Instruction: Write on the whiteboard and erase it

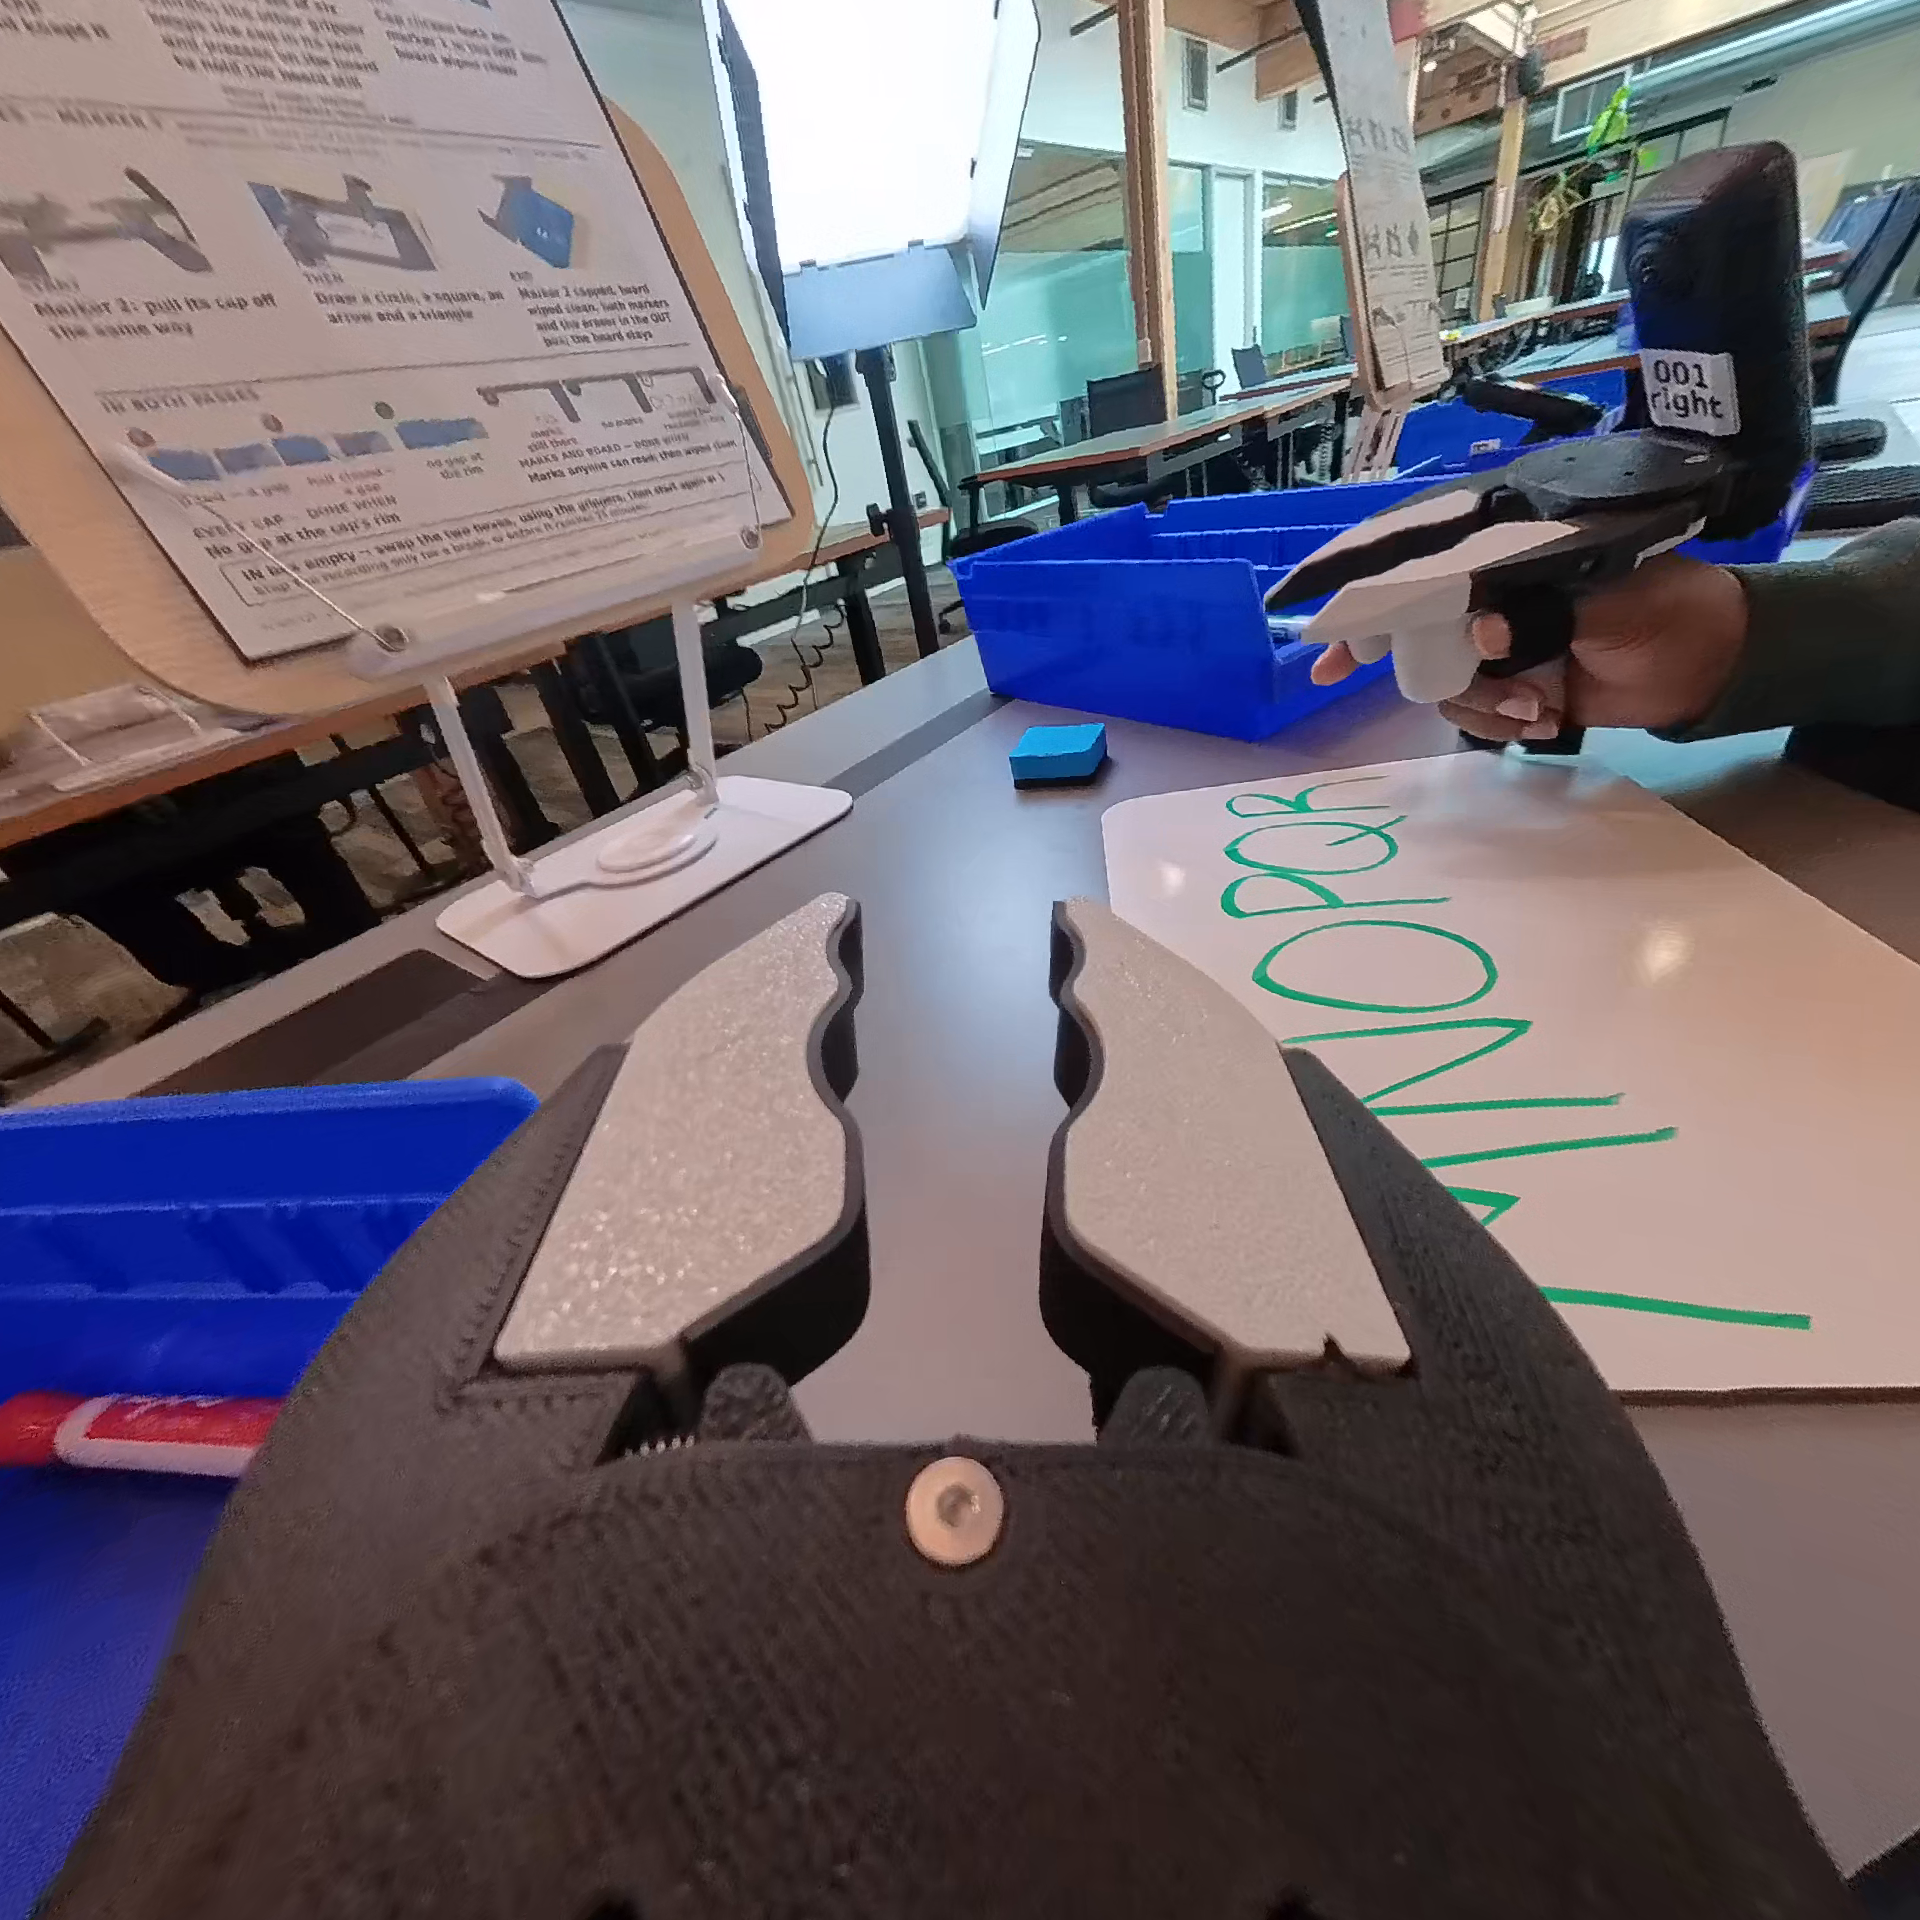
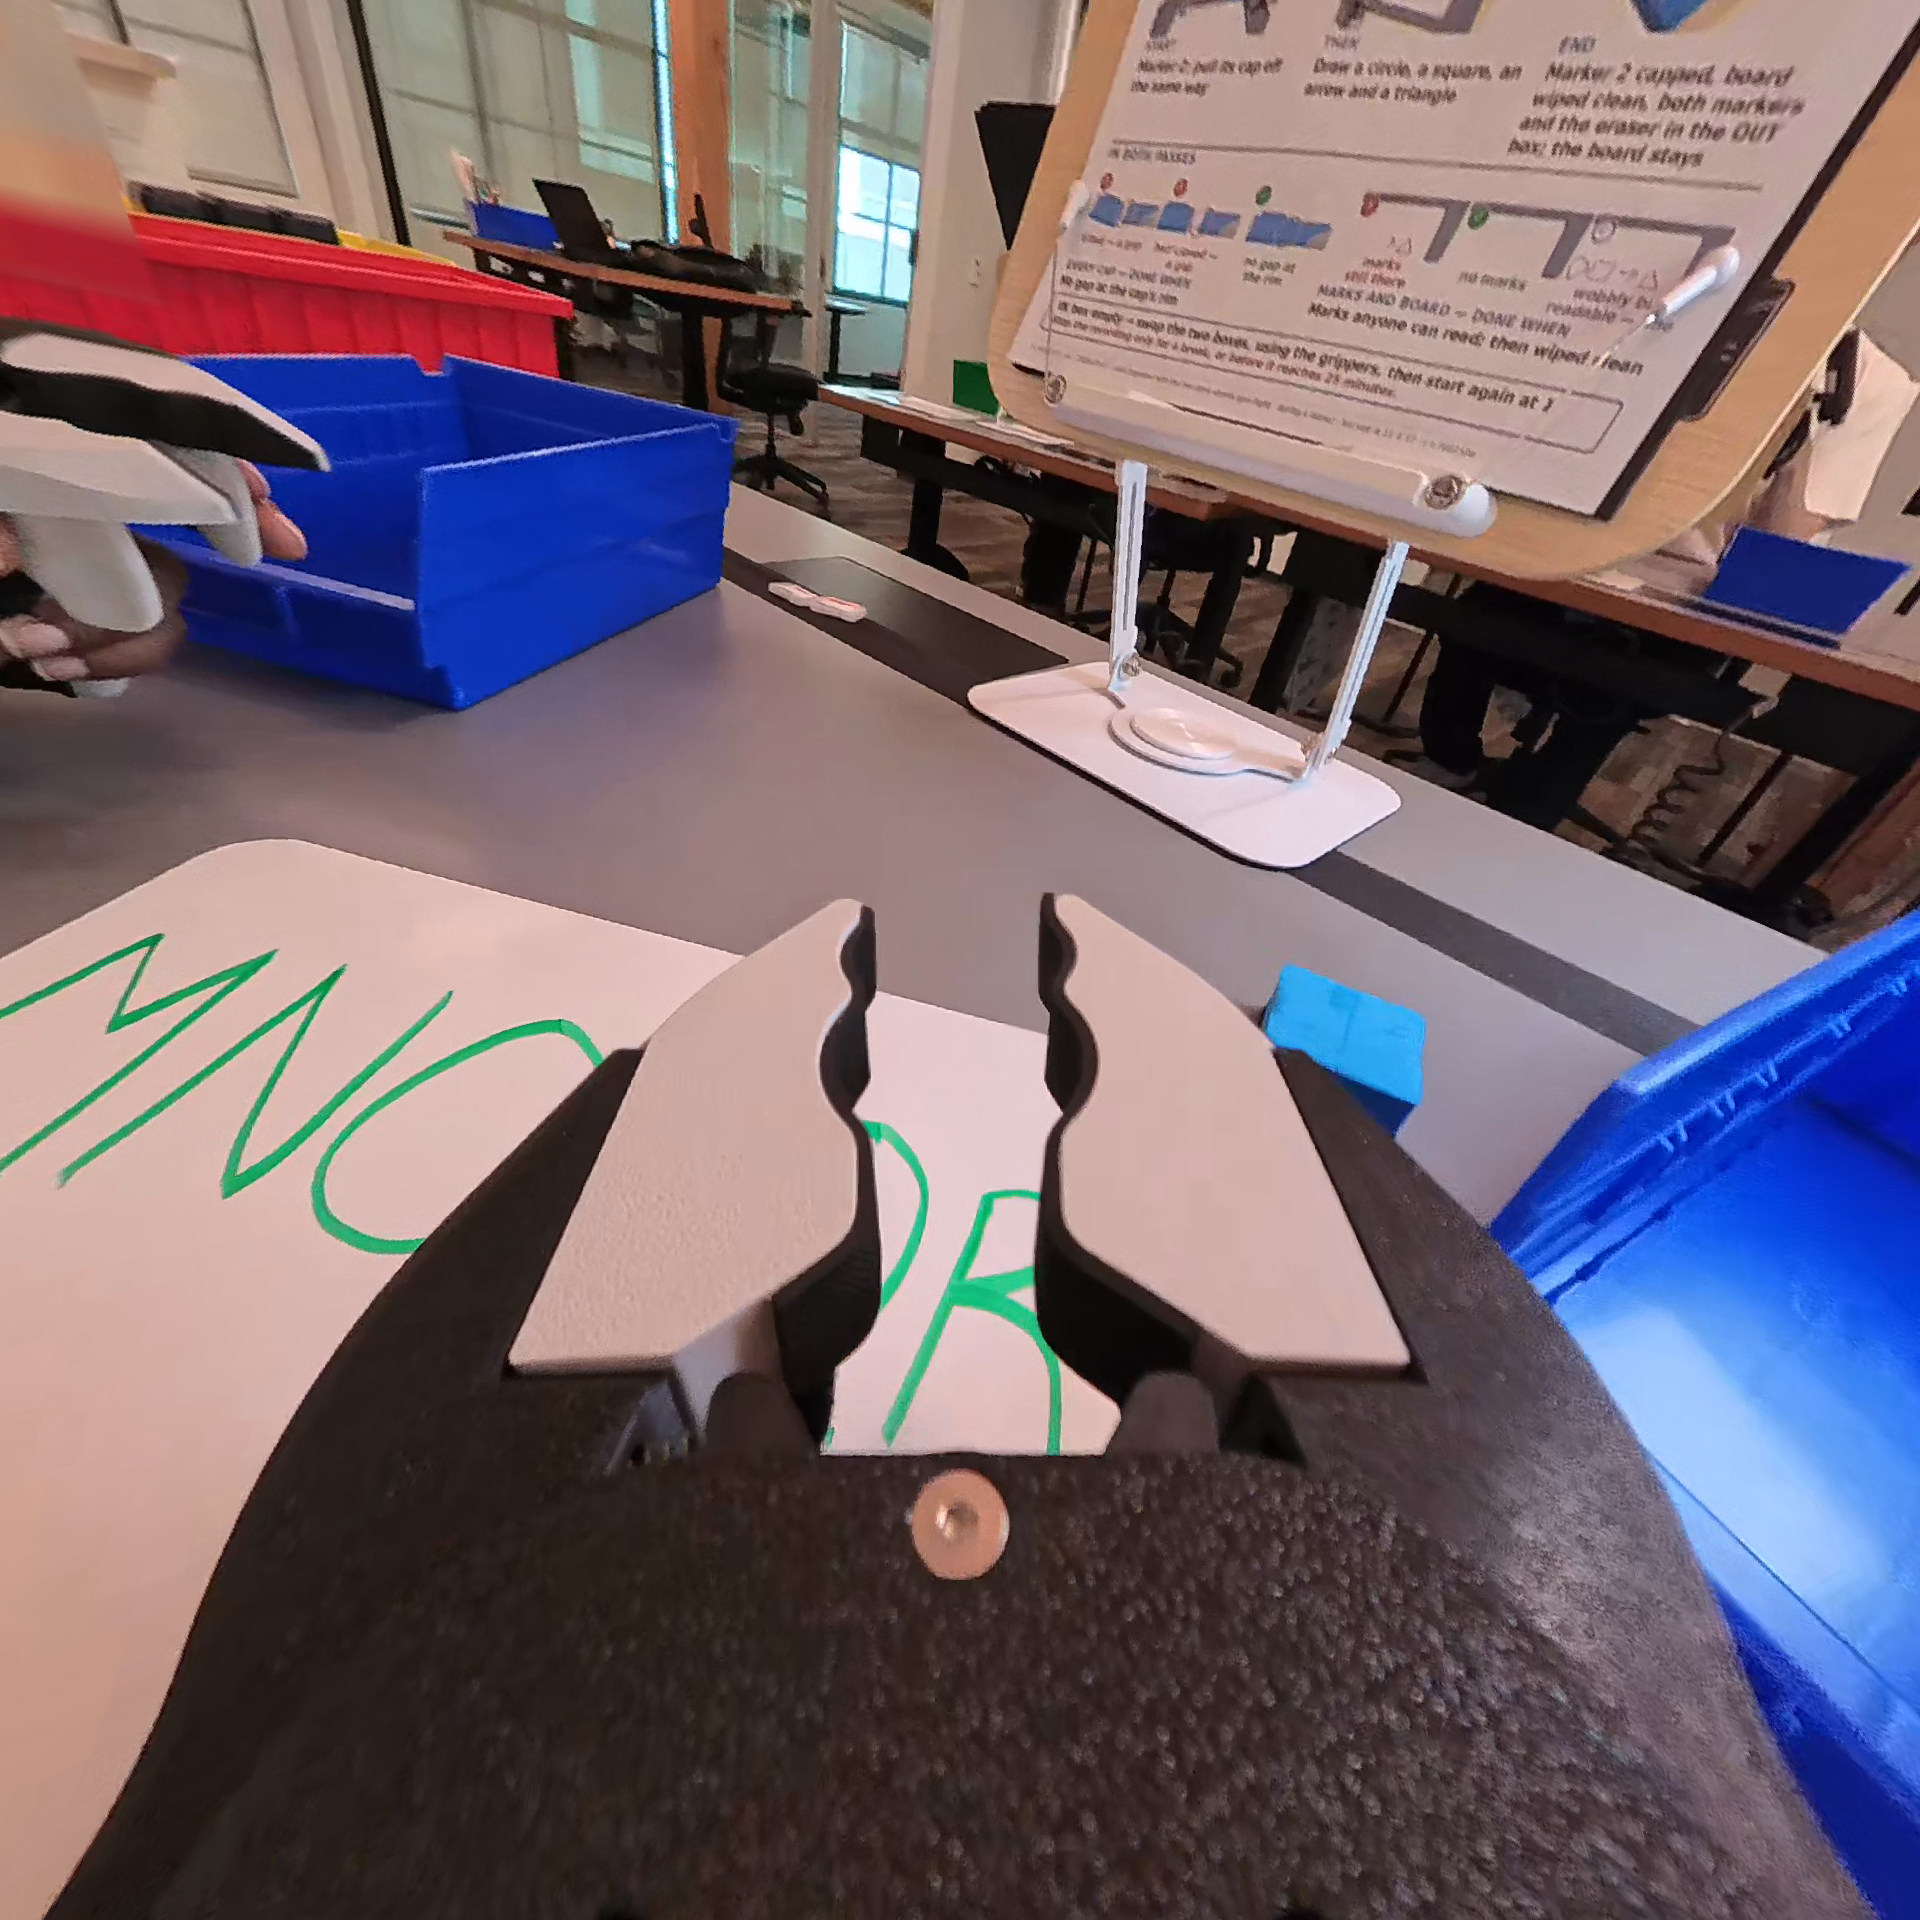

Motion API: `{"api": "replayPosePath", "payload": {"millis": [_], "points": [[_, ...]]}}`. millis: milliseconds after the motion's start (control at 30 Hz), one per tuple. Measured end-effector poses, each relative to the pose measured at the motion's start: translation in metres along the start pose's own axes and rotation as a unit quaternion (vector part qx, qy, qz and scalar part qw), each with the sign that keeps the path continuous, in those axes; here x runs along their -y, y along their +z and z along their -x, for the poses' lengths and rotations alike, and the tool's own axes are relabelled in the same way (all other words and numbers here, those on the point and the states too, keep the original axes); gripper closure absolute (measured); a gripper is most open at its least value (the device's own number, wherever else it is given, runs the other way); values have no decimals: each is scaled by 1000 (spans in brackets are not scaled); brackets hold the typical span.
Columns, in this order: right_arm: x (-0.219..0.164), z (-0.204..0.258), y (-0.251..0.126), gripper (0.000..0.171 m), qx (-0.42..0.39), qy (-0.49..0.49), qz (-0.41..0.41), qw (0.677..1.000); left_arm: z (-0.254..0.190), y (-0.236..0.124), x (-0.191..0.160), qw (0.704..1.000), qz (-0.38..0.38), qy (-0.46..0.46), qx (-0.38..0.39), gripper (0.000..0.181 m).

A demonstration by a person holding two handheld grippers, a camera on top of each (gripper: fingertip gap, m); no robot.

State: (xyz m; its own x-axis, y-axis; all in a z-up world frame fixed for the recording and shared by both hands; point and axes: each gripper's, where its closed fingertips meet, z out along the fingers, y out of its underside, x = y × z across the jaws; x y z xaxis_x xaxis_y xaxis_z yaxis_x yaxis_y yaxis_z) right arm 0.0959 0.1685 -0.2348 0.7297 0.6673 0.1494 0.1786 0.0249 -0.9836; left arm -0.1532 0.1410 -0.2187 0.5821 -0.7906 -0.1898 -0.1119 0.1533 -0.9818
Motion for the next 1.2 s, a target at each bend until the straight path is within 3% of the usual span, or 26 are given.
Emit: {"api": "replayPosePath", "payload": {"millis": [133,333,433,567,767,967,1100,1200], "points": [[-3,0,2,139,-1,18,9,1000,20,-15,26,998,-38,27,51,148],[-1,0,5,139,-4,11,11,1000,95,-62,48,978,-65,-21,198,154],[0,3,7,139,1,7,13,1000,134,-63,12,966,51,-78,243,152],[1,10,11,139,12,-7,15,1000,155,-44,-36,947,207,-129,208,150],[2,6,3,139,-11,-42,21,999,189,-28,-66,928,248,-156,231,151],[-27,-37,24,129,-88,18,158,983,189,-30,-67,928,239,-144,246,152],[-56,-63,68,101,-116,126,277,945,181,-28,-66,930,236,-138,245,153],[-78,-114,82,90,-214,74,340,913,175,-30,-64,932,238,-114,248,154]]}}
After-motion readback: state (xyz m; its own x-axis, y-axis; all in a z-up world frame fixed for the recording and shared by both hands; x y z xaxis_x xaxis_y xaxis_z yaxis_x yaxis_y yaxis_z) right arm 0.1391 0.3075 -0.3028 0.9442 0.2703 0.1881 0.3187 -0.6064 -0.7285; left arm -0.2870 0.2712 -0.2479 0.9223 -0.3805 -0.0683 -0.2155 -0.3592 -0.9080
